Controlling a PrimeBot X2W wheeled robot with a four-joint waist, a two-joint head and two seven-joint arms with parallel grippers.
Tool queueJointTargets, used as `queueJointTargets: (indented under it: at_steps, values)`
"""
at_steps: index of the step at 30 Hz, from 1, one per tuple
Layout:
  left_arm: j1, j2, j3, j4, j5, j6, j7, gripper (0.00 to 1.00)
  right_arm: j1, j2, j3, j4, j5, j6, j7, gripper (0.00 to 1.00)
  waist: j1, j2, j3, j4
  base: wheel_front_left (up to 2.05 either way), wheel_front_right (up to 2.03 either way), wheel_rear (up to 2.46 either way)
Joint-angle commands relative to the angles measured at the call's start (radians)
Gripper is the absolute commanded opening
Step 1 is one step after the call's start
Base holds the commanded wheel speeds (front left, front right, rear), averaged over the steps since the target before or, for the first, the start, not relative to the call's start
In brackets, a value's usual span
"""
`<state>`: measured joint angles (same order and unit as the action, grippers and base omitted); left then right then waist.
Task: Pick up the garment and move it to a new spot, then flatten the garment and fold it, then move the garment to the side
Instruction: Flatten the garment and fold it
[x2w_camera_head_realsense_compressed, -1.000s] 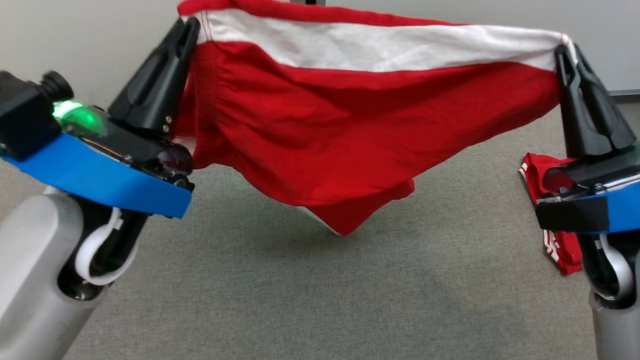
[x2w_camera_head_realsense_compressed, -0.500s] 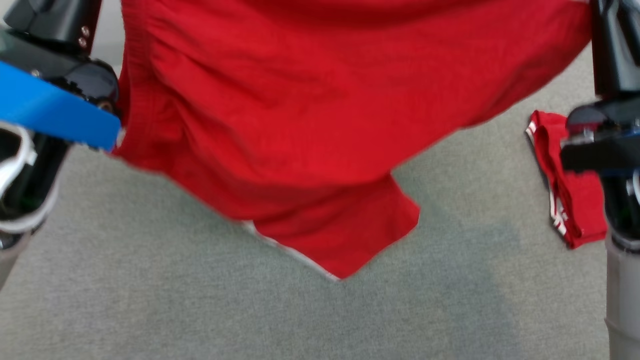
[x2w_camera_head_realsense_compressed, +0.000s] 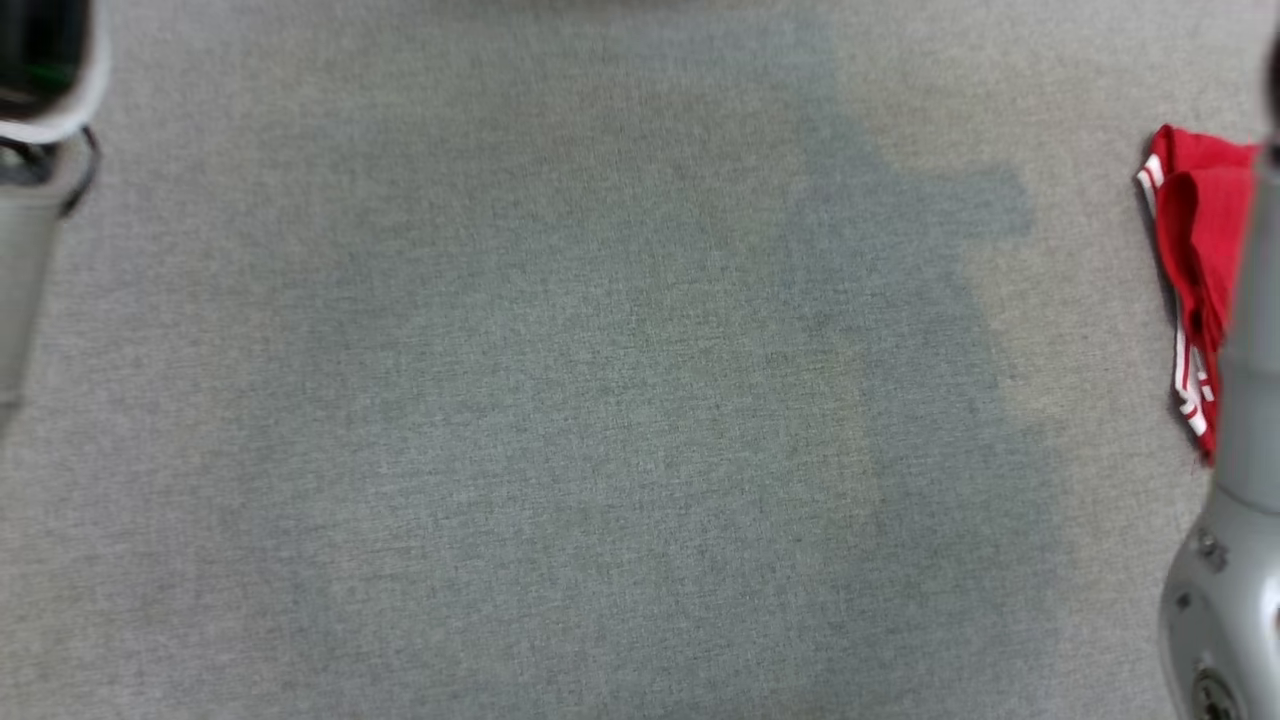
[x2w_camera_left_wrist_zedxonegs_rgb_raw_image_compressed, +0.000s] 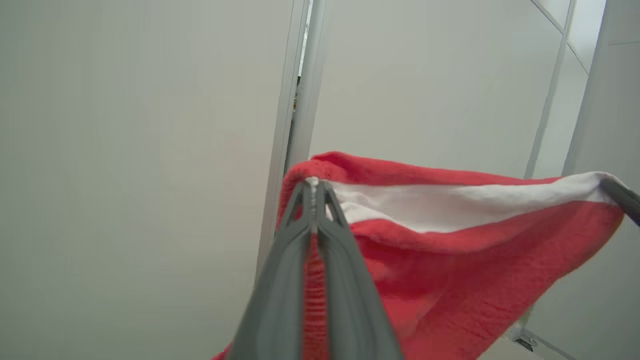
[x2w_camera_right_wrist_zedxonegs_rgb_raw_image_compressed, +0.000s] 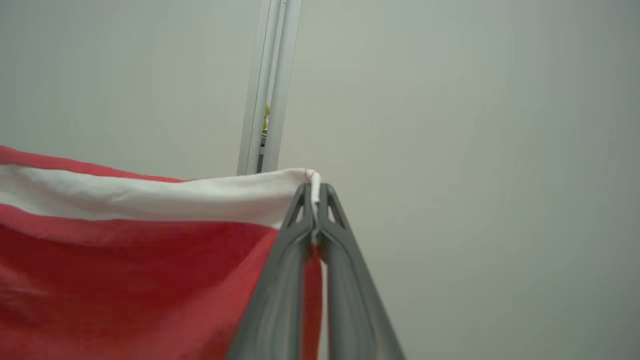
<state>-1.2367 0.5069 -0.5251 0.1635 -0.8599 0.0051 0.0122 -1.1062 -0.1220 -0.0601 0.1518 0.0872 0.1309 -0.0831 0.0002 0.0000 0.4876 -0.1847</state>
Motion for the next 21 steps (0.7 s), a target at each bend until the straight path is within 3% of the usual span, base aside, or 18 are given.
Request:
queueJointTargets:
  at_steps: [1, 8, 12, 15, 21]
  values:
    - [0.021, -0.019, -0.005, 0.035, -0.011, -0.013, -0.019, 0.00, 0.017, 0.016, 0.014, 0.035, -0.011, 0.000, -0.022, 0.00, -0.0002, 0.0000, 0.020, 0.003, 0.00, 0.00, 0.00]
    - [0.193, -0.059, -0.054, 0.198, -0.017, -0.070, -0.133, 0.00, 0.163, 0.048, 0.069, 0.241, -0.025, 0.000, -0.141, 0.00, -0.0002, 0.0000, 0.067, -0.003, 0.00, 0.00, 0.00]
    - [0.310, -0.068, -0.078, 0.234, -0.013, -0.094, -0.216, 0.00, 0.254, 0.059, 0.079, 0.279, -0.028, 0.000, -0.175, 0.00, -0.0002, 0.0000, 0.065, -0.003, 0.00, 0.00, 0.00]
    - [0.391, -0.064, -0.091, 0.217, 0.015, -0.102, -0.255, 0.00, 0.331, 0.065, 0.081, 0.250, -0.009, 0.000, -0.183, 0.00, -0.0002, 0.0000, 0.048, 0.001, 0.00, 0.00, 0.00]
    - [0.545, -0.061, -0.058, 0.121, 0.069, -0.076, -0.277, 0.00, 0.512, 0.069, 0.069, 0.069, 0.026, 0.000, -0.182, 0.00, -0.0002, 0.0000, -0.015, 0.000, 0.00, 0.00, 0.00]
